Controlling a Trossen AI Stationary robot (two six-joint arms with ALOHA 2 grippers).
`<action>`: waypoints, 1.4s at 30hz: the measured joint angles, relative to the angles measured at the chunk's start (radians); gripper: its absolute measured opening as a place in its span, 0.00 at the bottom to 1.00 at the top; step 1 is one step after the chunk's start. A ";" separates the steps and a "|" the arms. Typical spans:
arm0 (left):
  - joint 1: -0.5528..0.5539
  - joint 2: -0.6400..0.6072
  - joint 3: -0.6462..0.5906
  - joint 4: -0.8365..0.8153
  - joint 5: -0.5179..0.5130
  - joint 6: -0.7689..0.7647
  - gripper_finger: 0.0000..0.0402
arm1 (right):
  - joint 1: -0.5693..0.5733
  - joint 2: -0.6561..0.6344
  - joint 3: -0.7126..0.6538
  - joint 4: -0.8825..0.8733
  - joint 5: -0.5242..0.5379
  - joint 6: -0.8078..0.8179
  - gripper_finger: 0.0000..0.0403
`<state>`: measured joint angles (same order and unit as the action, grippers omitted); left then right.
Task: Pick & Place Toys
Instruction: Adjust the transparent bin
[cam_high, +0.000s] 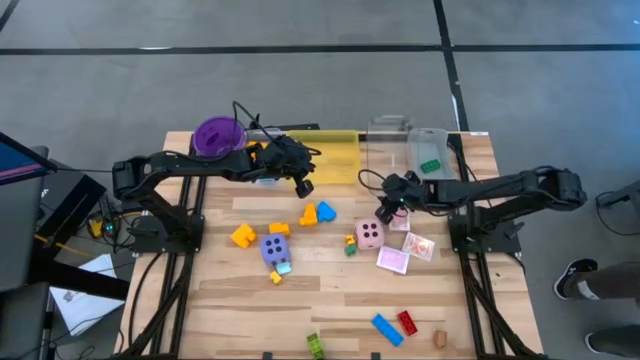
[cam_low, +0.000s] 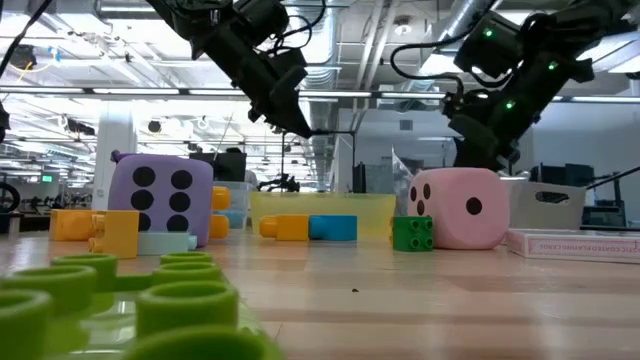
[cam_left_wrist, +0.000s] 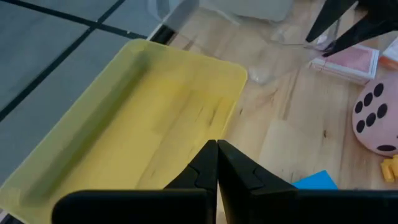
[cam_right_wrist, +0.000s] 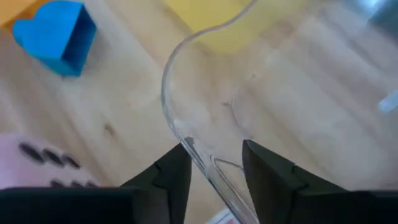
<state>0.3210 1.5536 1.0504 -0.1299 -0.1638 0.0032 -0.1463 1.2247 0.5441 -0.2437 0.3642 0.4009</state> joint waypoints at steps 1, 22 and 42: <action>0.000 0.000 0.000 0.003 0.000 0.000 0.00 | -0.008 0.004 0.000 0.014 0.000 -0.010 0.31; 0.000 0.000 0.000 -0.065 0.003 0.000 0.00 | 0.106 -0.002 0.232 -0.130 0.001 -0.093 0.28; 0.000 0.000 0.000 -0.080 -0.001 0.000 0.00 | 0.059 0.181 0.236 -0.378 -0.022 -0.061 0.08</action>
<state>0.3206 1.5539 1.0500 -0.2100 -0.1650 0.0029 -0.0868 1.4053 0.7803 -0.6217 0.3424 0.3403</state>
